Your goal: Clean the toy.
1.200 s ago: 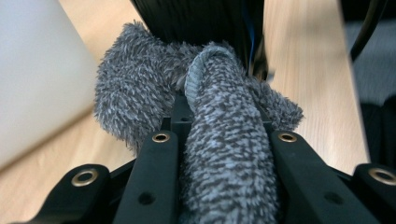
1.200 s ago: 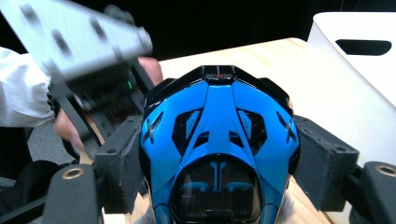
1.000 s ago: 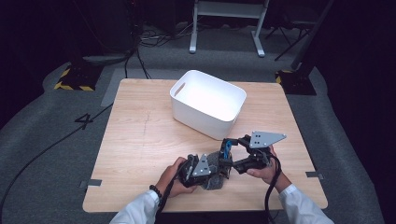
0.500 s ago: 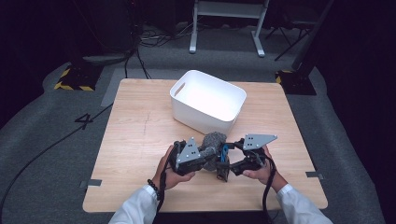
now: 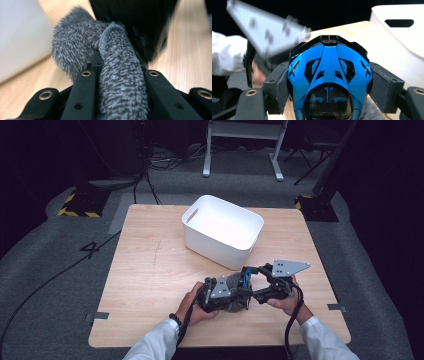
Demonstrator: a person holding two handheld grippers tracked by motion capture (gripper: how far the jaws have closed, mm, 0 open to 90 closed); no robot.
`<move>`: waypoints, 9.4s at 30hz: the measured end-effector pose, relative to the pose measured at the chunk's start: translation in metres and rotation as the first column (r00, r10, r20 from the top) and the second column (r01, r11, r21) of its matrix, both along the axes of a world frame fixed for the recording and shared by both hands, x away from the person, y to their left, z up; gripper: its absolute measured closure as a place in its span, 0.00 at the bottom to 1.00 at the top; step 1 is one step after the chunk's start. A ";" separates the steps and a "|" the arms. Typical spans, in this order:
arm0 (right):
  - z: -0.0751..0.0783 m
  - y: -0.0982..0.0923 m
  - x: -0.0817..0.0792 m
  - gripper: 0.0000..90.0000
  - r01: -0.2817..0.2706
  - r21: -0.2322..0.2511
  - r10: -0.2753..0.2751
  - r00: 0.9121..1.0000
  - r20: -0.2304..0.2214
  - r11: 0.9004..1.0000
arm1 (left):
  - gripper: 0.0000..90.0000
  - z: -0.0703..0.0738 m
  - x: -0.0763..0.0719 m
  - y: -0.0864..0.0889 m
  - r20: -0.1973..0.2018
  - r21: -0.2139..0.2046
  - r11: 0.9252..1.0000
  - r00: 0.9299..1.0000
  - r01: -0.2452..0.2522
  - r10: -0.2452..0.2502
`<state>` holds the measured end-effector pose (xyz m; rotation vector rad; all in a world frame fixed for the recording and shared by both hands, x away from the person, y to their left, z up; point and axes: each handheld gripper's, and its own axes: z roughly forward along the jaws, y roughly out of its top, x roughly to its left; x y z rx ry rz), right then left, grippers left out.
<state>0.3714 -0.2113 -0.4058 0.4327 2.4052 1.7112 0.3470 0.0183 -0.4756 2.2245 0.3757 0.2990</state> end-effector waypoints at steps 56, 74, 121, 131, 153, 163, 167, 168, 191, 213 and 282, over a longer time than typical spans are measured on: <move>0.001 0.002 -0.012 0.30 -0.050 0.042 0.051 0.998 -0.023 0.998 | 0.82 0.023 0.018 0.035 -0.012 -0.137 0.987 0.997 -0.082 0.081; -0.001 -0.007 -0.004 0.30 0.021 0.039 -0.020 1.000 -0.017 0.999 | 0.82 0.035 -0.001 0.023 0.058 -0.148 0.988 0.998 0.036 -0.028; 0.006 -0.012 -0.011 0.30 -0.091 0.130 0.094 0.995 -0.021 0.987 | 0.82 0.009 0.015 0.014 -0.075 -0.091 0.982 0.982 0.168 -0.175; 0.012 -0.024 -0.008 0.30 -0.018 0.161 0.019 1.000 -0.005 0.987 | 0.82 -0.002 0.003 -0.004 -0.098 -0.059 0.967 0.963 0.246 -0.251; 0.008 -0.032 -0.001 0.30 0.097 0.116 -0.100 0.995 0.019 0.988 | 0.82 0.027 -0.017 0.009 -0.027 -0.252 0.938 0.967 0.238 -0.253; -0.005 -0.011 -0.001 0.30 0.115 0.040 -0.115 0.993 0.009 0.993 | 0.82 0.054 -0.026 0.015 0.042 -0.338 0.915 0.975 0.219 -0.218; -0.005 -0.009 -0.002 0.30 0.119 0.048 -0.119 0.993 -0.001 0.992 | 0.82 0.046 -0.022 0.010 0.026 -0.288 0.946 0.988 0.150 -0.149; -0.005 -0.009 -0.002 0.30 0.125 0.045 -0.125 0.992 0.003 0.991 | 0.82 0.044 -0.020 0.010 0.018 -0.282 0.949 0.990 0.141 -0.142; 0.003 -0.026 -0.003 0.30 0.141 0.109 -0.145 0.989 0.021 0.984 | 0.82 0.006 0.006 0.019 -0.051 0.028 0.998 0.997 0.063 -0.061; -0.007 -0.005 -0.006 0.30 0.049 0.028 -0.049 0.999 0.007 0.998 | 0.82 0.060 0.008 0.063 0.022 -0.352 0.934 0.997 -0.060 0.073; 0.010 -0.015 -0.012 0.30 -0.011 0.144 0.009 1.000 0.012 0.989 | 0.82 0.008 0.008 0.024 -0.046 -0.116 0.992 0.998 -0.039 0.034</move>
